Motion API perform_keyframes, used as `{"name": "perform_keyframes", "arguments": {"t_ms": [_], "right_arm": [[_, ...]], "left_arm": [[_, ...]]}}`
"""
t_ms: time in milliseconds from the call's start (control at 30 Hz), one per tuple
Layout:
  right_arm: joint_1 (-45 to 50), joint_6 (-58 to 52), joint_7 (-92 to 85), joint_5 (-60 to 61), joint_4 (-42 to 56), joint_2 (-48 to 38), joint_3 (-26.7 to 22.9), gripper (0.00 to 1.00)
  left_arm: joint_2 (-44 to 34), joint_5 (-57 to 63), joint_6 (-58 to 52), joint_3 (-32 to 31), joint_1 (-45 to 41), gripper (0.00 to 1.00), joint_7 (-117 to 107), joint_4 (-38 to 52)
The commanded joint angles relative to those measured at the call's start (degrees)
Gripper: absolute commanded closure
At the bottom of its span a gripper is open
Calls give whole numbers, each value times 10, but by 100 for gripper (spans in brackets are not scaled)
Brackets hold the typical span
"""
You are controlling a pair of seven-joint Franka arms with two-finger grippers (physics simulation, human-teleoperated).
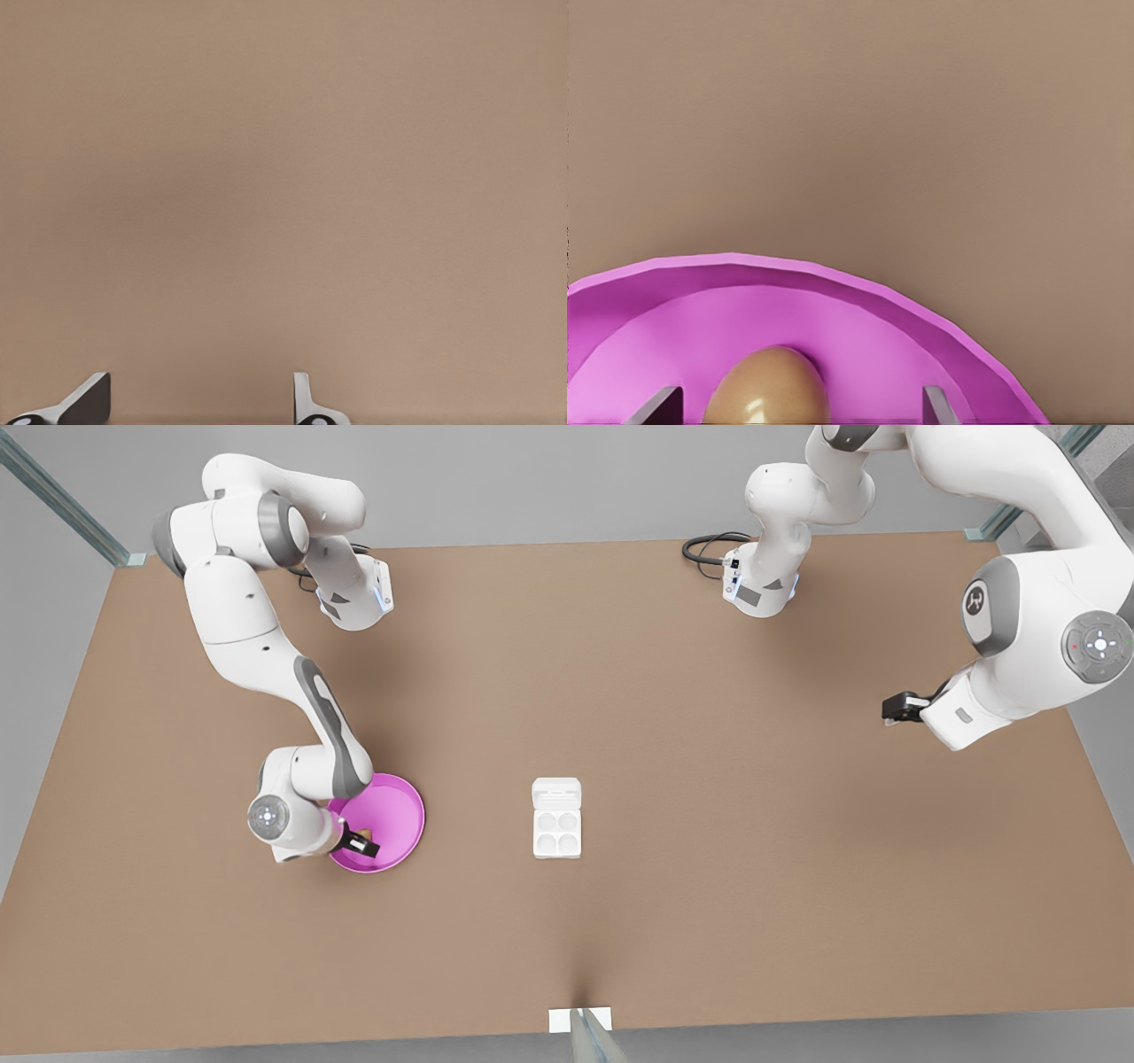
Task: Pack egg into the box and close the box lid
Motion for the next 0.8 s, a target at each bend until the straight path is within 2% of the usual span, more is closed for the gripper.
{"name": "perform_keyframes", "arguments": {"t_ms": [0, 200, 233, 267, 300, 533, 633, 667, 767], "right_arm": [[1, 1, 13, 1, -2, -2, 1, 0], [4, 0, 15, 2, 2, -2, 1, 0], [4, 1, 15, 2, 4, -2, 1, 11], [5, 0, 19, 3, 5, -2, 1, 39], [5, 0, 19, 3, 5, -2, 1, 46], [6, -8, -1, 2, 7, -3, 1, 58], [4, -84, -7, 2, 12, -51, 22, 60], [5, -145, -6, 2, 51, -52, 25, 60], [6, -154, 0, 2, 94, -52, 35, 60]], "left_arm": [[-1, 0, 2, 0, 0, 0, 3, 0], [-1, 0, 2, 0, 0, 0, 2, -2], [-1, -1, 2, 0, 0, 0, 2, -4], [-1, -1, 2, 0, 1, 0, 2, -5], [-1, -1, 3, 1, 1, 0, 2, -5], [0, -1, 4, 1, 1, 0, 2, -5], [0, -1, 3, 1, 1, 0, 2, -5], [0, -1, 4, 0, 1, 0, 2, -5], [0, -1, 4, 1, 1, 0, 2, -5]]}}
